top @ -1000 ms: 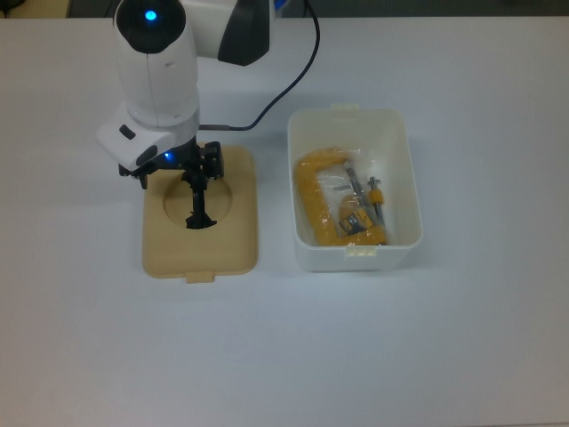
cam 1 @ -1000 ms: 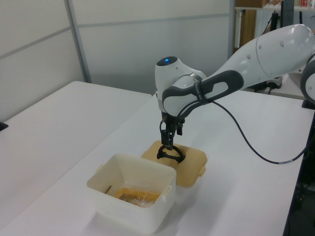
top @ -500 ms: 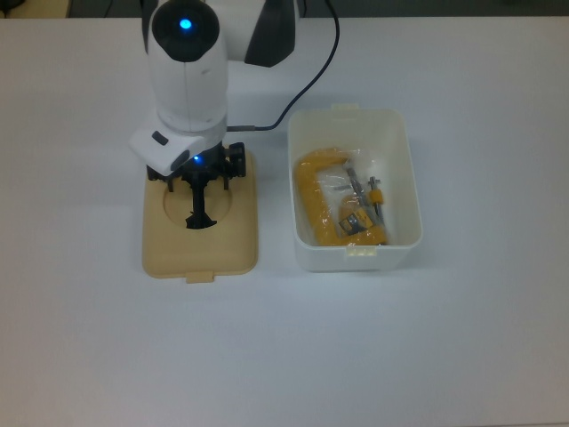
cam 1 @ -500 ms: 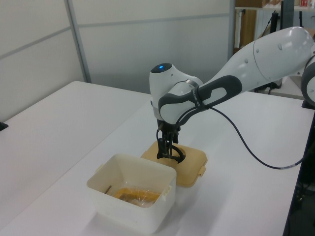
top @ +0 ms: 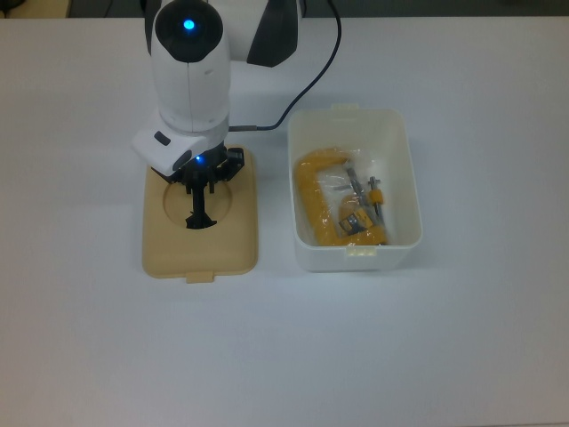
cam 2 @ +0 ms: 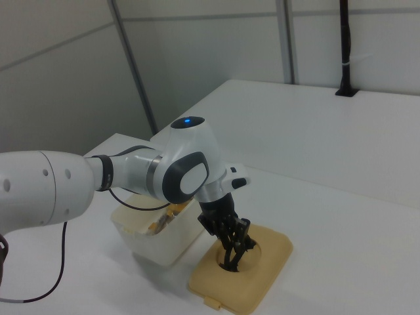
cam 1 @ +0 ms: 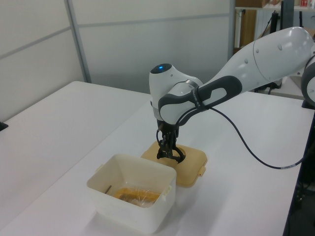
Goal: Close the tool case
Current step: 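Lower the gripper onto the black handle and close on it, then lift the beige lid by its handle off the table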
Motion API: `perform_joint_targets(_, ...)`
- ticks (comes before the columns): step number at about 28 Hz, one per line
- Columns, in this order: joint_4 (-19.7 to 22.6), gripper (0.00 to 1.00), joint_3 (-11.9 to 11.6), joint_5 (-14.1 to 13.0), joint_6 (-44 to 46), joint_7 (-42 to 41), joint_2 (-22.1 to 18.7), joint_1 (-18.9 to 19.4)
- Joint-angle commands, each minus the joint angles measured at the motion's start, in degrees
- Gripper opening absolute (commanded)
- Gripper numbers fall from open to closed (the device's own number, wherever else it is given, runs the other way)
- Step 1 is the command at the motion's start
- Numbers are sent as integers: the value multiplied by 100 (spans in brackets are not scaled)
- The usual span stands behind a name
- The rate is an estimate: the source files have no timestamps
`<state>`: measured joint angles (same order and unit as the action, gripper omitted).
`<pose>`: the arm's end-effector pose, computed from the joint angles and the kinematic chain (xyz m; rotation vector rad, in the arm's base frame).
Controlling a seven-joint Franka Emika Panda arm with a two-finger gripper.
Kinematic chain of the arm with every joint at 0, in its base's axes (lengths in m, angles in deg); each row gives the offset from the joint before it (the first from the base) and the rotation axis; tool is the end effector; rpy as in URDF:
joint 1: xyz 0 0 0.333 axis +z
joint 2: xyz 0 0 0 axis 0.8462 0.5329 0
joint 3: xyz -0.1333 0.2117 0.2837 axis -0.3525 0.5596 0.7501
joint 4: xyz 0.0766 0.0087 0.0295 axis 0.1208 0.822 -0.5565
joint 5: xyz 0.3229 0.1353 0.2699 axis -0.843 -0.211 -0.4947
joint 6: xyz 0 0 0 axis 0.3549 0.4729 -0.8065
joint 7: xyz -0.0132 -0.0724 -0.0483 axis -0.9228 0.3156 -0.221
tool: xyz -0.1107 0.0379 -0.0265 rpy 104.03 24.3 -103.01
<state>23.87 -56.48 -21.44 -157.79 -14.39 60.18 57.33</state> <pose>0.7041 -0.0028 0.3899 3.0342 0.2415 0.0303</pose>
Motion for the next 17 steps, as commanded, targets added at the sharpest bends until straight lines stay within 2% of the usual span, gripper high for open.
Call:
perform_joint_targets(1, 118, 3, -29, 70, 95, -58, -155, 3)
perform_joint_targets(4, 118, 0, -29, 61, 113, -58, -198, 3)
perform_joint_targets(11, 83, 0, -29, 44, 306, -128, -330, -111)
perform_joint_targets(15, -40, 0, -37, -53, 788, -620, -602, -348)
perform_joint_targets(17, -93, 0, -37, -184, 1017, -813, -743, -445)
